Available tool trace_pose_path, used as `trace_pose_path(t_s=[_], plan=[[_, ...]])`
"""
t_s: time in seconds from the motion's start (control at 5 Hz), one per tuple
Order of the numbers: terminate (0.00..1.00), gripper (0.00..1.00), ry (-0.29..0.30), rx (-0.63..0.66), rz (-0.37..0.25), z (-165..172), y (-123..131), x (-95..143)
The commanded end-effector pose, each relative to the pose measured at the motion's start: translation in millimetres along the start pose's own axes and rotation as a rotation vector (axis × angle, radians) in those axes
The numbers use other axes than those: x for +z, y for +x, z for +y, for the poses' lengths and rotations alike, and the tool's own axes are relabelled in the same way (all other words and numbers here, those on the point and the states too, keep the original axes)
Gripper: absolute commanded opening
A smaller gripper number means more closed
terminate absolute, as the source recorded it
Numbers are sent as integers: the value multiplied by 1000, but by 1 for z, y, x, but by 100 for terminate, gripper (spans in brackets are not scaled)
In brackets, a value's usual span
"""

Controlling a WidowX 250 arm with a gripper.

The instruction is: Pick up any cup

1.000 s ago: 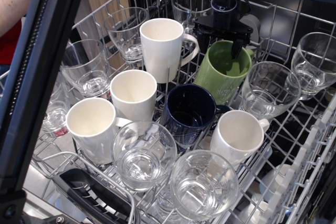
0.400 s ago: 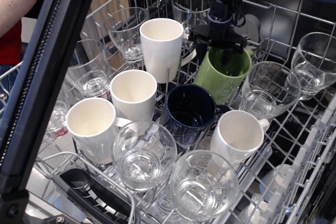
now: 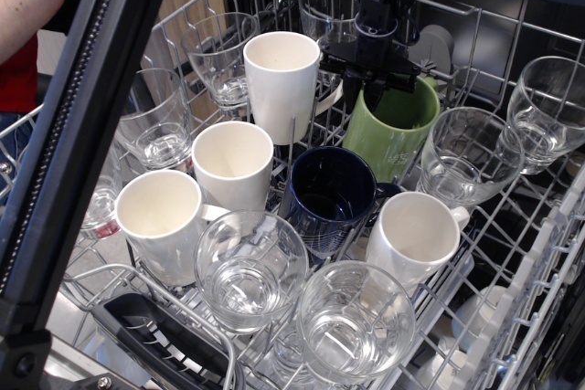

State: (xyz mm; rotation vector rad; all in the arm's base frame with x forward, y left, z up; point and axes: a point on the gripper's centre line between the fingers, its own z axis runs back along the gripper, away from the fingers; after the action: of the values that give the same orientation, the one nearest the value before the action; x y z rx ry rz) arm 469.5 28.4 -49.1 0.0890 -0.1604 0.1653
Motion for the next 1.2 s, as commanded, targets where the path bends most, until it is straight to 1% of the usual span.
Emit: trace_pose_path(t_s=[0.0, 0.2, 0.4, 0.6, 0.8, 1.0], plan=[[0, 0, -61, -11, -96, 2, 26, 60], [0, 0, -41, -81, -111, 8, 24, 81], [0, 0, -76, -143, -89, 14, 25, 109], [0, 0, -102, -157, -88, 16, 21, 133], [0, 0, -135, -178, -70, 24, 19, 164], [0, 0, -146, -166, -45, 22, 21, 188]])
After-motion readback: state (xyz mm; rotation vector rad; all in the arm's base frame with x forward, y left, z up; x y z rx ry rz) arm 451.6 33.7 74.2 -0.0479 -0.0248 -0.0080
